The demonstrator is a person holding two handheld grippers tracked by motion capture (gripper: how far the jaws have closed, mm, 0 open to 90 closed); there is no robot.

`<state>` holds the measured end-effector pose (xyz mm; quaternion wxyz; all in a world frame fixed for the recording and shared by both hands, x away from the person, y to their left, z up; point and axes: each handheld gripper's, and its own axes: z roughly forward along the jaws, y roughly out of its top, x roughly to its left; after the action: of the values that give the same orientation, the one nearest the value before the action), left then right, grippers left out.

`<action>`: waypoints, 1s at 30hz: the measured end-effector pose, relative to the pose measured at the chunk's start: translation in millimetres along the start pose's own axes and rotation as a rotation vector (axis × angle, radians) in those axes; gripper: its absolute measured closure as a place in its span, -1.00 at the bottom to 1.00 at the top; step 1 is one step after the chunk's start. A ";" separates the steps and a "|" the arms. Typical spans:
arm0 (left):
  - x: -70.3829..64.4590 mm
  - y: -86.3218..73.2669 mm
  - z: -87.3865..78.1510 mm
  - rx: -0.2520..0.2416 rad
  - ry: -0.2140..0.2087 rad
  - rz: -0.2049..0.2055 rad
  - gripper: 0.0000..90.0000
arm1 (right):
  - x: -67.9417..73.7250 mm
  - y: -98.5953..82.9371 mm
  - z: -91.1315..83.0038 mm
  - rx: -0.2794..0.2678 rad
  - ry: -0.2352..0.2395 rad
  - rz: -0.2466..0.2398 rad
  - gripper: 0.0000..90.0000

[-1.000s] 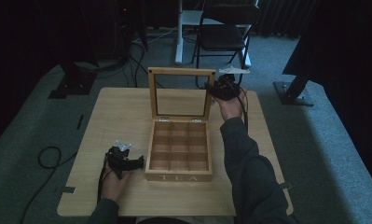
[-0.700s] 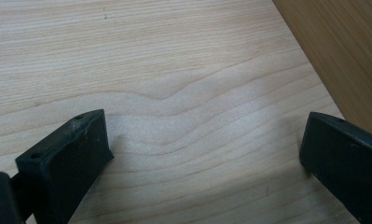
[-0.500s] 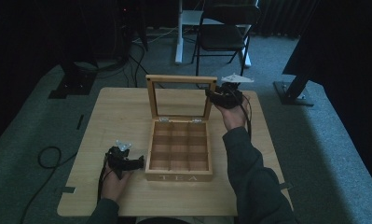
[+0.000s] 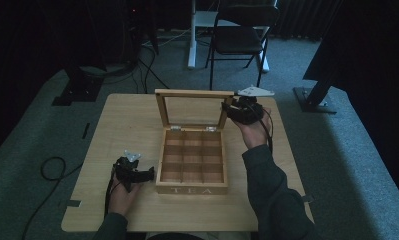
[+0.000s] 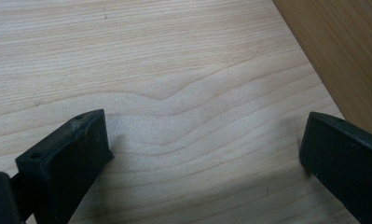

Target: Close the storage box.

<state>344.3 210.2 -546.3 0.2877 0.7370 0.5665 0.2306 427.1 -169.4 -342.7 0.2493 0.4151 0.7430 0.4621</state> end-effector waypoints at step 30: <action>-0.1 0.0 0.0 -0.001 0.000 -0.002 -0.96 | 23.8 -9.8 -29.3 0.049 -0.040 -0.075 0.35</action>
<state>344.3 210.1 -546.3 0.2881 0.7364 0.5670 0.2307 388.6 -165.5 -338.0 0.2709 0.4020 0.7641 0.4257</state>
